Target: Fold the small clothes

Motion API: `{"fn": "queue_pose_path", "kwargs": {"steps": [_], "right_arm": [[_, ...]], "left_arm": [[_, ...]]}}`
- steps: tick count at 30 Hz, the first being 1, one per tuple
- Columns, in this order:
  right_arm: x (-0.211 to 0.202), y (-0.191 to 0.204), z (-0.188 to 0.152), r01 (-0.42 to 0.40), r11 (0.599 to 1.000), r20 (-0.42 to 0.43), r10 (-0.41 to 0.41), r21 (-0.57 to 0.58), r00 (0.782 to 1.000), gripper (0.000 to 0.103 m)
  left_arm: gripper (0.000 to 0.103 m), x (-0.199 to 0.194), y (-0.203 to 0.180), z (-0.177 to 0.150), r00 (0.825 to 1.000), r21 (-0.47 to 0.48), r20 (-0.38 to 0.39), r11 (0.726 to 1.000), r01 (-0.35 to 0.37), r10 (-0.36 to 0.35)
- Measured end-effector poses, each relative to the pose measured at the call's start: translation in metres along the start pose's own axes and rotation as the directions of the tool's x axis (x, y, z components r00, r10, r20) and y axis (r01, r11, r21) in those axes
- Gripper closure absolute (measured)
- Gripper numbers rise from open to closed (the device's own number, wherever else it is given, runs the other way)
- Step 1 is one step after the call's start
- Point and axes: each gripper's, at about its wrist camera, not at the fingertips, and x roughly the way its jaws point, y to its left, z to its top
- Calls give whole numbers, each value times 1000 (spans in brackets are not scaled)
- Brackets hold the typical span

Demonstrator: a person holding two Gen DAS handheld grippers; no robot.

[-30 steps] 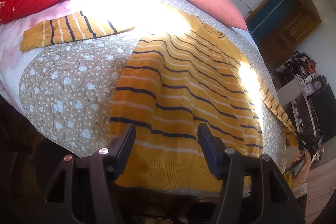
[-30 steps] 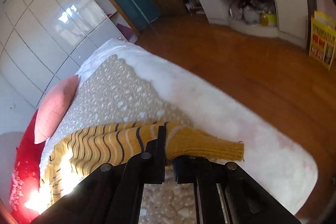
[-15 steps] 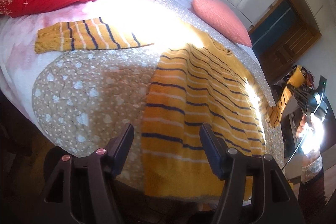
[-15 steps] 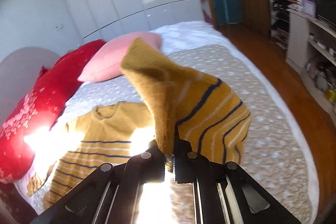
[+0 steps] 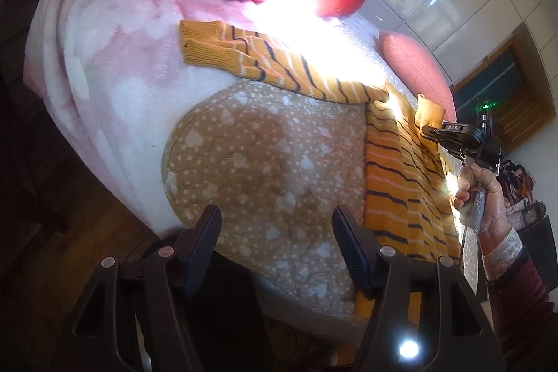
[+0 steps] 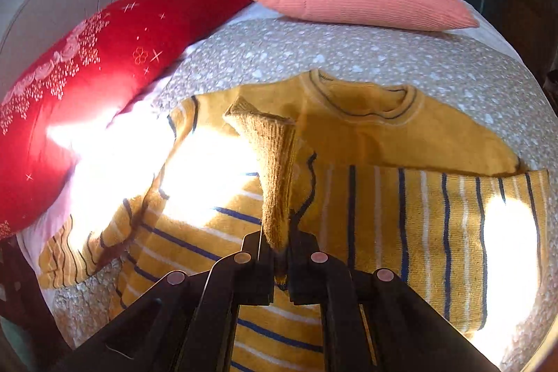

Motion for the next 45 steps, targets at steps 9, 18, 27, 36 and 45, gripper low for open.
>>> {"fn": "queue_pose_path", "kwargs": {"steps": [9,18,27,36,45], "right_arm": [[42,74,3,15,987,-52,-23,-157,998,88],[13,100,-29,-214,969,-87,204,-126,975,55],[-81,53,-106,-254,962,-2,255,-103,967,41],[-148,-40,-165,-179,982,104,172,59,980,40],[-173,-96,-197,-195,956,197,153,218,968,40]], "left_arm": [[38,8,6,1,1000,-41,0,999,28,-28],[29,7,18,32,996,-119,57,990,77,-70],[28,59,31,100,996,-211,64,974,78,-66],[92,99,30,148,991,-215,65,971,-104,121],[97,66,-18,195,972,-134,140,976,-172,191]]}}
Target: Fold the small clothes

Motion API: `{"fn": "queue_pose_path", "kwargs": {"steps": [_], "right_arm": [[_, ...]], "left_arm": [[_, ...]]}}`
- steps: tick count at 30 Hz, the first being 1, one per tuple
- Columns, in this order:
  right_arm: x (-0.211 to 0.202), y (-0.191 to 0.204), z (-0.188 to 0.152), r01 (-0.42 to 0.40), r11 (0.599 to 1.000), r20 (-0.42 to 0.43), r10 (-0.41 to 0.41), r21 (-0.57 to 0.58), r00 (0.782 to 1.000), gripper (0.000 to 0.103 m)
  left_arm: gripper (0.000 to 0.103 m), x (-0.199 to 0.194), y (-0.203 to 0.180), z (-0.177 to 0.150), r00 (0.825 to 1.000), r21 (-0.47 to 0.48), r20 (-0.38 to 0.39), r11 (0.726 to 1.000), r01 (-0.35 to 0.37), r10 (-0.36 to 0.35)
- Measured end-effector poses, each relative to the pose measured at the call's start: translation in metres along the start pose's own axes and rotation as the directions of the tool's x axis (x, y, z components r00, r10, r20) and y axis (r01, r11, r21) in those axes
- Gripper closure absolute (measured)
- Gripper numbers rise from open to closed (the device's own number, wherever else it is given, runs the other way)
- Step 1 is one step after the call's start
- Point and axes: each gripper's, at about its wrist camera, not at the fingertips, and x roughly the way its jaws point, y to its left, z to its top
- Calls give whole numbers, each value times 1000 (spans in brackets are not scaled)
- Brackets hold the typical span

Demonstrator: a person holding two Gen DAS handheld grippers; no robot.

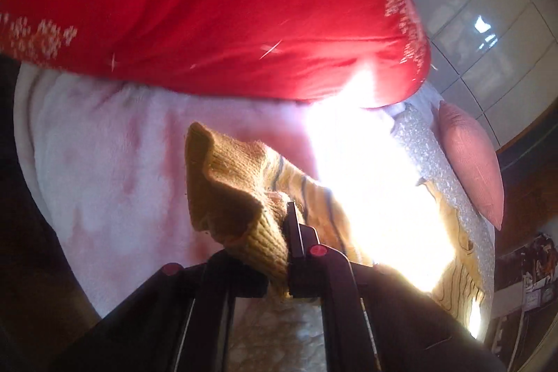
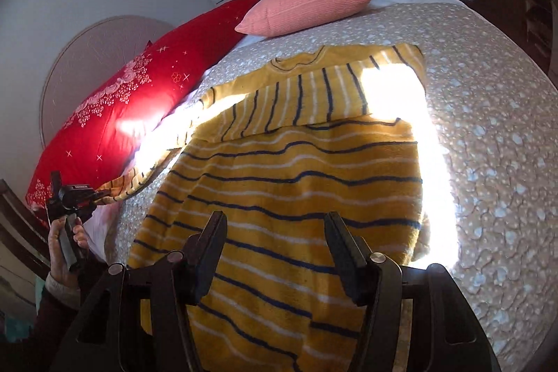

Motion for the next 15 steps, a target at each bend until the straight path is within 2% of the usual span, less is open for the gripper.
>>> {"fn": "queue_pose_path", "kwargs": {"steps": [3,6,9,12,15], "right_arm": [[-4,-17,-7,-12,999,11,11,36,1000,40],[-9,-35,-16,-29,997,20,28,76,999,40],[-17,-55,-24,-41,992,30,37,119,999,40],[-27,-74,-32,-44,987,44,37,156,998,40],[-41,-93,-41,-43,980,68,30,193,997,40]], "left_arm": [[97,-19,-55,10,999,89,34,995,34,-37],[97,-32,-126,7,993,196,41,975,100,-110],[97,-35,-207,-15,983,320,18,933,166,-181],[97,-23,-283,-52,968,414,-55,877,244,-244],[97,-2,-343,-98,951,472,-141,826,308,-274]]}}
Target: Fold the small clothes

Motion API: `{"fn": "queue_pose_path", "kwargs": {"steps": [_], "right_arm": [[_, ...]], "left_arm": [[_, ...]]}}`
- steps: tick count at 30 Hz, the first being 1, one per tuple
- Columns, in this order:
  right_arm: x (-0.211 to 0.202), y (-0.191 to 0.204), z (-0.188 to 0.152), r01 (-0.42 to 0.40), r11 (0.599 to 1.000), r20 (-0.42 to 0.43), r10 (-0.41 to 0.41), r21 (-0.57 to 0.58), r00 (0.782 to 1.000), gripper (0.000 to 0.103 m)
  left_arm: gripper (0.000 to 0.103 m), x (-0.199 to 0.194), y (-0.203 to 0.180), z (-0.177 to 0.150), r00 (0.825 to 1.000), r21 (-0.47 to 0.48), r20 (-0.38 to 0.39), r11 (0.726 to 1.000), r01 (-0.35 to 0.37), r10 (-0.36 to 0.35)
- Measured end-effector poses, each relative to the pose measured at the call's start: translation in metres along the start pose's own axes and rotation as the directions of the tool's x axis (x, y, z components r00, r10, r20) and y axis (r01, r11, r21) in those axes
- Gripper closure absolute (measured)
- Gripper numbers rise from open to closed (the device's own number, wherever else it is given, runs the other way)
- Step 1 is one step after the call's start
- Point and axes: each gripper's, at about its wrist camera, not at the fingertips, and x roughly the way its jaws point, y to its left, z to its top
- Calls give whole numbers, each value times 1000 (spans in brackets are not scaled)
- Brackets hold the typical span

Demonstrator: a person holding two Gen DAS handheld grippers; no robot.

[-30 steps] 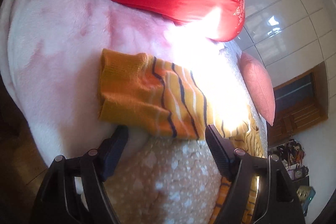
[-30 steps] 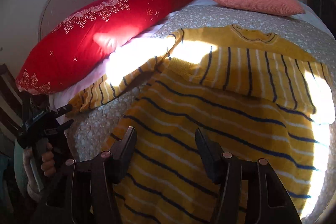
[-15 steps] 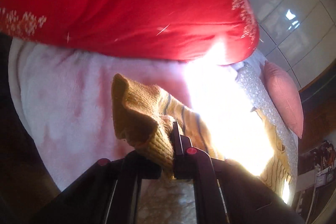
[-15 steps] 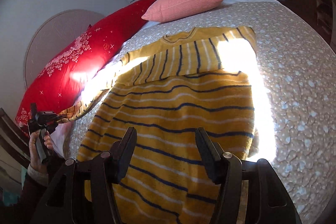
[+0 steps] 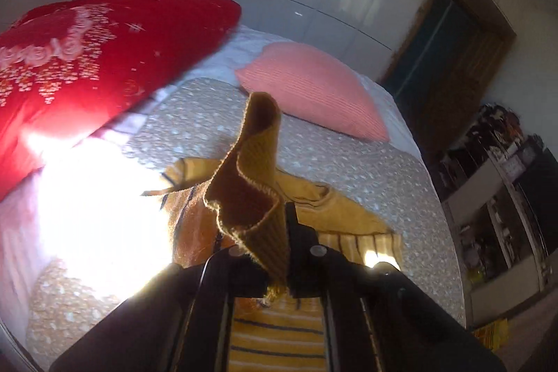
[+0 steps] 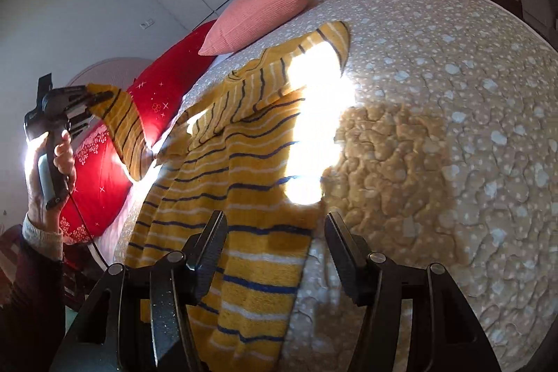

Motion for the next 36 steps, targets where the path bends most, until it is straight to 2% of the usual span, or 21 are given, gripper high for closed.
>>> {"fn": "queue_pose_path", "kwargs": {"steps": [3,6,9,11,13,14,18,21,22,24,27,31,34,36], "right_arm": [[-12,-16,-1,9,999,20,-10,32,1000,40],[-18,-31,-3,14,998,22,-15,65,1000,40],[-22,-42,-7,23,996,24,-25,87,999,40],[-25,-48,-8,22,994,23,-24,104,999,40],[-28,-51,-10,17,993,27,-20,119,999,36],[-30,-52,-11,19,992,31,-23,122,999,35],[-30,-44,-12,32,994,30,-35,107,999,34],[-22,-35,-11,30,996,16,-31,85,999,34],[-21,-31,-12,31,997,12,-32,76,999,34],[-18,-21,-12,31,998,4,-31,53,1000,34],[-12,-6,-13,31,999,-9,-30,23,999,33],[2,9,-15,41,999,-39,-41,-7,998,30],[13,18,-24,63,997,-68,-66,-38,995,30],[19,20,-29,79,996,-83,-82,-43,993,30]], "left_arm": [[97,47,-51,-20,995,52,-90,997,54,-49],[97,91,-91,-49,985,136,-167,989,63,-40],[94,132,-113,-79,967,196,-254,979,62,-10],[86,149,-112,-92,950,199,-311,978,60,5],[74,150,-106,-99,939,172,-342,980,102,-38],[67,144,-103,-101,939,164,-340,980,111,-49],[51,97,-91,-103,942,166,-312,970,178,-120],[38,51,-70,-102,954,182,-267,965,188,-135],[34,36,-59,-102,961,186,-248,968,171,-122],[32,11,-33,-100,974,186,-208,974,132,-92],[31,-20,16,-104,987,168,-163,985,31,-4],[30,-42,85,-118,982,107,-168,992,-67,84],[30,-45,131,-136,974,26,-210,996,-84,87],[30,-43,154,-150,969,-35,-242,997,-69,59]]}}
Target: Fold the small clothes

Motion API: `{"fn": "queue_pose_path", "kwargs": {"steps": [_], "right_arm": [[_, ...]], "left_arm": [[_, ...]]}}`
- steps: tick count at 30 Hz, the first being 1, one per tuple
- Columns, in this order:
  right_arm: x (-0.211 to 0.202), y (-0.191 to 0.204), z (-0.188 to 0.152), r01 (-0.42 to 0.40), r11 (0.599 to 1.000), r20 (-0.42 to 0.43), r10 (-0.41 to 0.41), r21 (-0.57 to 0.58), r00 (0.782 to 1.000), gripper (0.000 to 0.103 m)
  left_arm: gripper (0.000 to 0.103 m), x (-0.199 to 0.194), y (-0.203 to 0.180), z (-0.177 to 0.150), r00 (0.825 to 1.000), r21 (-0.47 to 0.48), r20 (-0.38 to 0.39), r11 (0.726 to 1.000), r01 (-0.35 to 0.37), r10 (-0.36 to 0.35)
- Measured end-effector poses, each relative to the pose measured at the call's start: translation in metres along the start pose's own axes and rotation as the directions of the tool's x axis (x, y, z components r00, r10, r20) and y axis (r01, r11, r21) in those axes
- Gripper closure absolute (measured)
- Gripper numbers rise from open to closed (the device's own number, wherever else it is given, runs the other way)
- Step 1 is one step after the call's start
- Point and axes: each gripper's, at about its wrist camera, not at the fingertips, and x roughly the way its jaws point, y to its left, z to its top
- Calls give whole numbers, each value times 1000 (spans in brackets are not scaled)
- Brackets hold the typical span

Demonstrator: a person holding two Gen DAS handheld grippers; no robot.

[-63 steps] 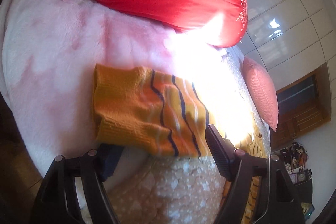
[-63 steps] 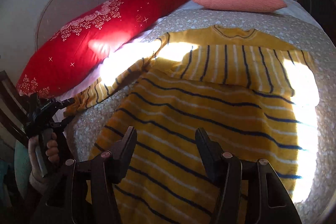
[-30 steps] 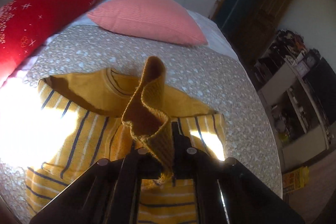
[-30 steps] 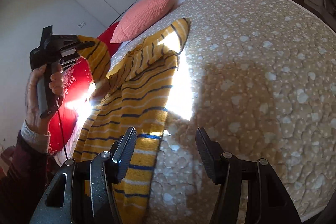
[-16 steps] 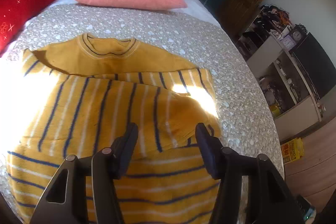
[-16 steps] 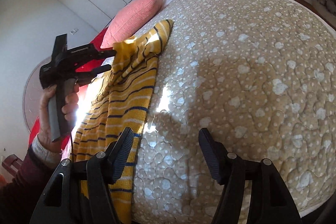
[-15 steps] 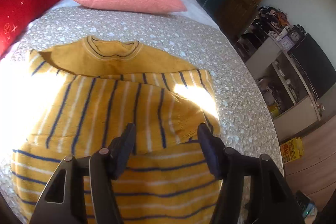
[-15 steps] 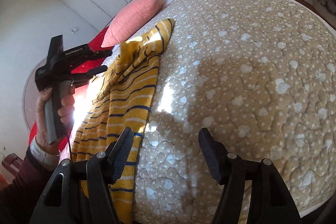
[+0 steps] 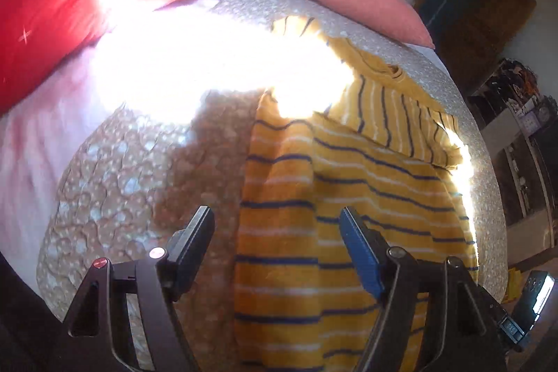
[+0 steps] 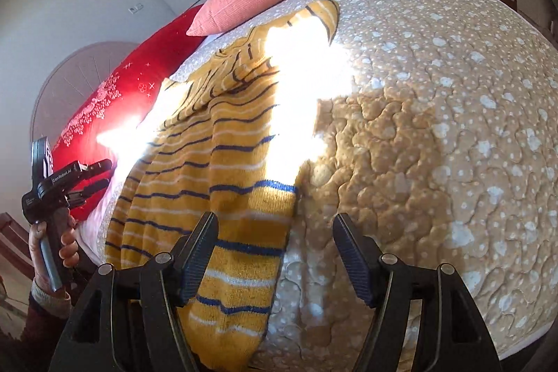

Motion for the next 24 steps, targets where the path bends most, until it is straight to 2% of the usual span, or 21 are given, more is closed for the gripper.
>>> {"fn": "queue_pose_path", "kwargs": {"steps": [4,7,11,14,16,18,20,22,24], "right_arm": [[3,5,-6,33,999,5,-33,-2,999,30],[2,6,-10,0,1000,-10,0,13,1000,29],[7,6,-14,-119,991,-48,123,68,991,29],[11,9,-20,-234,965,-63,242,114,968,29],[14,11,-25,-268,955,-64,277,123,959,29],[14,15,-28,-263,959,-61,270,108,961,30],[13,17,-30,-248,964,-56,254,93,966,33],[13,18,-32,-229,970,-51,233,85,971,37],[16,24,-31,-172,984,-70,174,38,982,62]], "left_arm": [[30,12,18,-24,988,-69,-44,988,142,-145],[30,14,13,-40,973,-82,-34,971,226,-229],[30,12,4,-60,954,-111,-9,948,297,-300],[30,6,-3,-73,940,-122,1,933,340,-342],[31,4,-7,-81,934,-127,-5,927,354,-357],[45,1,-9,-87,948,-123,-7,941,316,-319],[77,2,-9,-89,969,-128,-19,962,242,-246],[94,4,0,-89,977,-166,-29,965,205,-212],[94,6,10,-90,970,-228,-31,947,227,-241]]}}
